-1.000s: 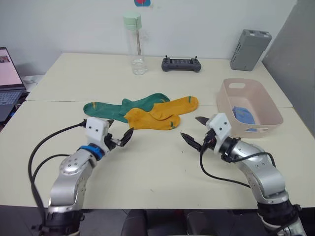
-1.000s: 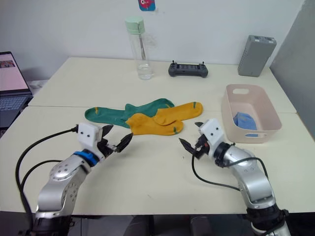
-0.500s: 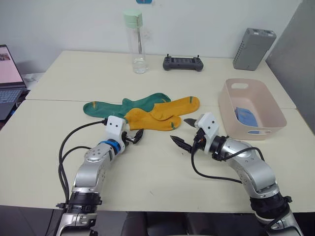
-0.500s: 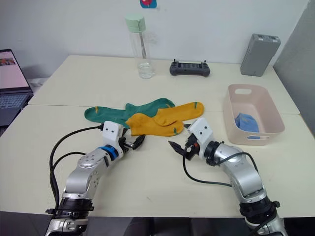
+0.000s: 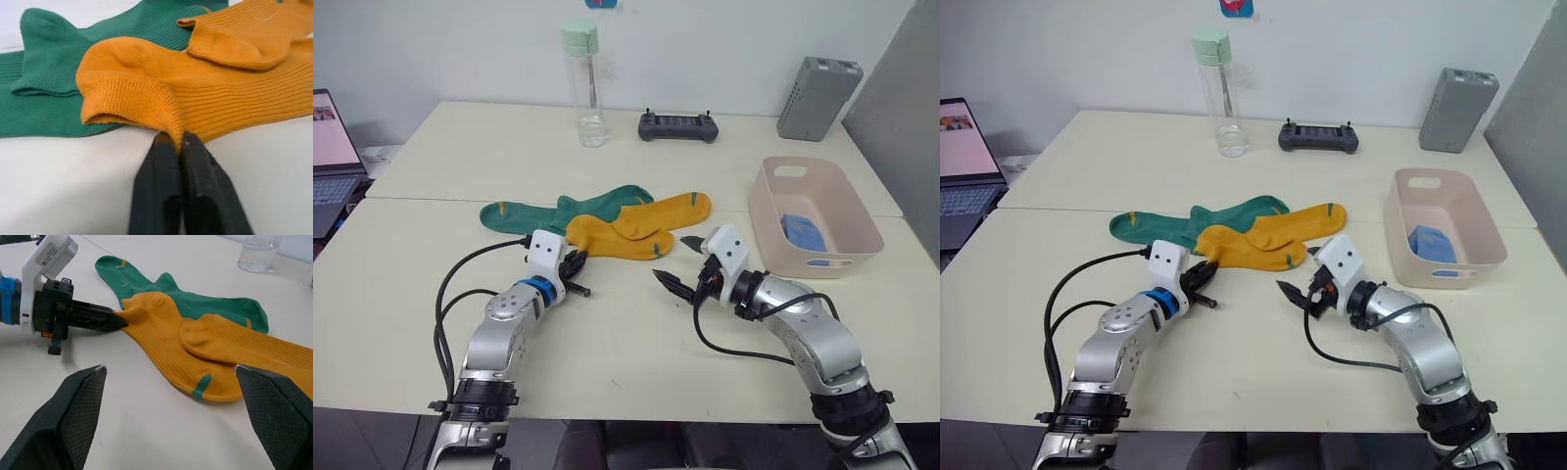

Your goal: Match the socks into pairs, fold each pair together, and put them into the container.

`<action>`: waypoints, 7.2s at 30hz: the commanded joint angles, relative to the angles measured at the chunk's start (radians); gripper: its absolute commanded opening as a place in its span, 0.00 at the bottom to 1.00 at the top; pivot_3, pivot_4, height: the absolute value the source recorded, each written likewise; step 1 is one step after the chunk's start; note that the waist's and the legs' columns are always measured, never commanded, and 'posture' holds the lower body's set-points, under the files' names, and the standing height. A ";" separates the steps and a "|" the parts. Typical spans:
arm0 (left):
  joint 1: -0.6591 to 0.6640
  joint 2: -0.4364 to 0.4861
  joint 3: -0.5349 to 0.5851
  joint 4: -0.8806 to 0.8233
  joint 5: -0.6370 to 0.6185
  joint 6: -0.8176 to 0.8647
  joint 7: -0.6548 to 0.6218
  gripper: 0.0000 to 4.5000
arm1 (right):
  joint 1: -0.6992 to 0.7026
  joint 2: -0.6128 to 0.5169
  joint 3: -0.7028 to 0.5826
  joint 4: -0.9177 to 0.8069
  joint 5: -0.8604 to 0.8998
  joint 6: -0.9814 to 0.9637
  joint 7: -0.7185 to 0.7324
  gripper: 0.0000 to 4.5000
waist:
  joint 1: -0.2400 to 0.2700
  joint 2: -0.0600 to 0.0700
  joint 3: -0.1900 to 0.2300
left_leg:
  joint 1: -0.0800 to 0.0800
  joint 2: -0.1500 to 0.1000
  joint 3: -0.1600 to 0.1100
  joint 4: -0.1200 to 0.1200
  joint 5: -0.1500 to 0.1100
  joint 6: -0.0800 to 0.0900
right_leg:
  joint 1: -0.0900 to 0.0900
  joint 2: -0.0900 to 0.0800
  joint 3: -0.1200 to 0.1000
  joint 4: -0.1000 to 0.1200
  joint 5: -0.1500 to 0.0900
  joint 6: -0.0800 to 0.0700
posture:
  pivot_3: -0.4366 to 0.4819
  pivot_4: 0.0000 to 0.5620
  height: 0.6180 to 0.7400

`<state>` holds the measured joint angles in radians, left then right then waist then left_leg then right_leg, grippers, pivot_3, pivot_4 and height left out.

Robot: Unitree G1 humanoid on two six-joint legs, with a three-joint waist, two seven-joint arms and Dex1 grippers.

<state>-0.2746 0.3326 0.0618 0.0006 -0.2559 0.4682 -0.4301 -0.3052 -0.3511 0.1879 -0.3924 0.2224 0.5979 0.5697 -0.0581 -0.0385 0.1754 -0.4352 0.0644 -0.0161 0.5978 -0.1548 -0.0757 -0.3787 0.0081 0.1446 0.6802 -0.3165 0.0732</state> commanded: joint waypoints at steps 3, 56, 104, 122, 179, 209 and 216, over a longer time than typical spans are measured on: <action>0.075 0.011 0.040 -0.234 -0.172 0.203 -0.052 0.00 | -0.006 -0.010 -0.017 -0.050 0.016 -0.012 0.002 1.00 | -0.002 0.000 0.000 | 0.000 0.000 0.000 0.000 0.000 0.000 | 0.000 0.000 0.000 0.000 0.000 0.000 | 0.48 0.27 1.00; 0.120 0.517 -0.122 -0.214 -0.182 0.167 -0.631 0.24 | -0.208 0.114 -0.022 0.351 0.077 0.149 -0.023 0.00 | -0.028 -0.001 0.000 | -0.003 0.003 0.002 -0.006 0.000 0.000 | -0.009 0.003 0.001 0.002 -0.004 -0.007 | 0.48 0.27 1.00; -0.359 0.198 -0.242 0.398 0.072 -0.204 -0.522 0.69 | 0.095 -0.264 0.155 0.021 -0.042 -0.122 0.362 0.40 | -0.001 0.002 0.002 | -0.001 0.001 -0.006 -0.003 0.000 0.000 | -0.003 0.004 -0.002 0.001 -0.004 -0.002 | 0.48 0.27 1.00; -0.102 0.235 -0.073 -0.042 -0.069 0.158 -0.449 0.01 | 0.006 -0.327 0.060 0.085 0.013 -0.164 0.451 0.00 | -0.005 0.002 0.002 | -0.001 0.001 -0.007 -0.001 0.000 0.000 | 0.000 0.004 -0.004 0.002 -0.004 -0.002 | 0.48 0.27 1.00; 0.208 0.290 0.108 -0.478 -0.306 0.465 -0.242 0.00 | 0.111 -0.324 -0.151 -0.047 0.253 0.275 0.182 0.01 | -0.005 0.001 0.003 | 0.001 0.001 -0.006 0.001 0.000 0.000 | 0.002 0.002 -0.002 0.000 -0.004 0.001 | 0.48 0.27 1.00; 0.248 0.342 0.065 -0.405 -0.196 0.224 -0.247 0.50 | 0.116 -0.371 -0.128 -0.057 0.176 0.099 0.203 0.55 | 0.000 0.001 0.003 | 0.001 0.001 -0.005 0.001 0.000 0.000 | 0.001 0.002 -0.001 0.000 -0.007 -0.004 | 0.48 0.27 1.00; 0.086 0.459 -0.076 -0.278 -0.072 -0.149 -0.534 0.78 | -0.088 -0.224 0.005 0.001 0.120 -0.077 0.232 0.75 | -0.005 0.001 0.003 | 0.001 0.001 -0.005 0.001 0.000 0.000 | -0.001 0.003 0.000 0.000 -0.006 -0.006 | 0.48 0.27 1.00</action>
<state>-0.1888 0.7769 0.0327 -0.3004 -0.3637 0.4161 -0.8847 -0.3783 -0.5881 0.1617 -0.3996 0.3631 0.5702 0.7909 -0.0628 -0.0372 0.1783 -0.4341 0.0648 -0.0214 0.5987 -0.1550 -0.0760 -0.3800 0.0110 0.1449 0.6804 -0.3219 0.0675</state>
